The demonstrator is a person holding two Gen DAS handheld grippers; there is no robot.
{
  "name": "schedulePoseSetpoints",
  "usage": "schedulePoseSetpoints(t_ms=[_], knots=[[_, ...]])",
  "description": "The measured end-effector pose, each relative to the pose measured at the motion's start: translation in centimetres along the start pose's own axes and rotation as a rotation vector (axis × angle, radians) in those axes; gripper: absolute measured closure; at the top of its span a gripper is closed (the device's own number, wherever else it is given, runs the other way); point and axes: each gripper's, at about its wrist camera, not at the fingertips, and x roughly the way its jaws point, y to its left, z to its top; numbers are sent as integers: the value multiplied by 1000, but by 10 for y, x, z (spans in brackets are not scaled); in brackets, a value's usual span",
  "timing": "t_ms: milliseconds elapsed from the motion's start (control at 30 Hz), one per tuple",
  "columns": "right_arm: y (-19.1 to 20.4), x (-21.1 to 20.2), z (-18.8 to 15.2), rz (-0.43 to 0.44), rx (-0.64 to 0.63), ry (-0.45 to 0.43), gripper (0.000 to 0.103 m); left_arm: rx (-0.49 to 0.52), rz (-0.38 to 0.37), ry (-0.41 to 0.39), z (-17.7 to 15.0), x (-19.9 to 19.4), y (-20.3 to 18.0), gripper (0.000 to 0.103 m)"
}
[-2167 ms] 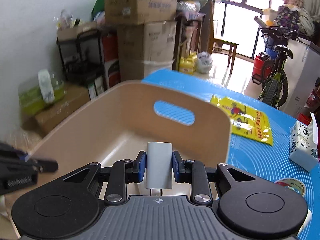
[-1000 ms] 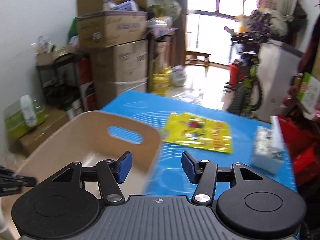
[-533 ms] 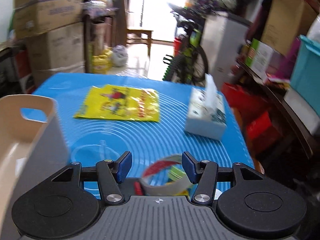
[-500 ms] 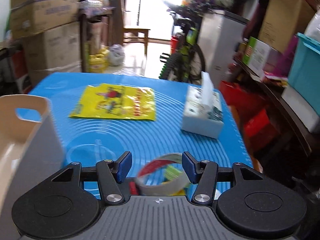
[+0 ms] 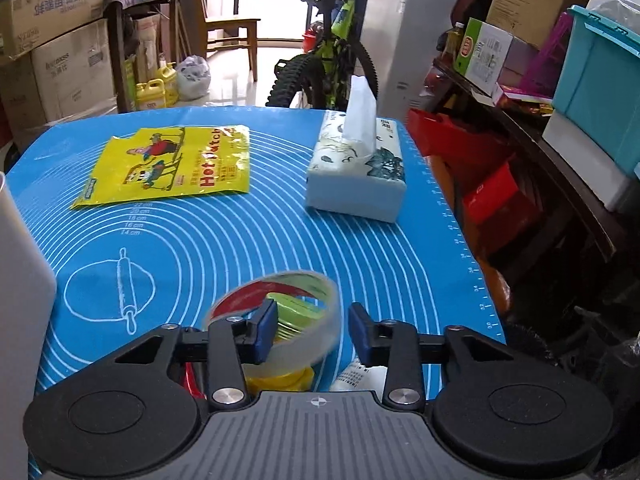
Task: Organize rigid objects
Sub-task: 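Lower the right tool onto the masking tape roll and grip its rim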
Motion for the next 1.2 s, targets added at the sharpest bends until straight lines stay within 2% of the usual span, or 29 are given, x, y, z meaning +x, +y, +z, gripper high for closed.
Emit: schedulePoseSetpoints(t_ms=[33, 67, 200, 433, 500, 600, 800, 1033, 1067, 1100, 1133, 1200], knots=[[1, 0, 0, 15, -6, 2, 60, 0, 0, 0, 0, 0, 0, 95], [3, -1, 0, 25, -13, 2, 72, 0, 0, 0, 0, 0, 0, 95], [6, -4, 1, 35, -23, 3, 82, 1, 0, 0, 0, 0, 0, 95], [-5, -15, -8, 62, 6, -6, 80, 0, 0, 0, 0, 0, 0, 95], [-6, -18, -10, 59, 7, -7, 67, 0, 0, 0, 0, -1, -1, 95], [-6, -20, -11, 64, 24, -2, 56, -1, -1, -1, 0, -1, 0, 95], [-6, -17, -13, 73, 45, 21, 47, -1, -2, 0, 0, 0, 1, 95], [-15, -4, -15, 100, 135, 55, 47, -1, -1, 0, 0, 0, 1, 95], [-17, -2, -14, 104, 152, 62, 50, -1, -1, 0, 0, 0, 0, 95], [-20, 1, -14, 111, 171, 70, 57, -1, -1, 0, 0, 0, 1, 95], [-23, 3, -13, 113, 184, 77, 58, -1, -1, 0, 0, 0, 1, 95], [-27, 6, -13, 107, 205, 80, 66, 0, 0, 0, 0, 0, 0, 95]])
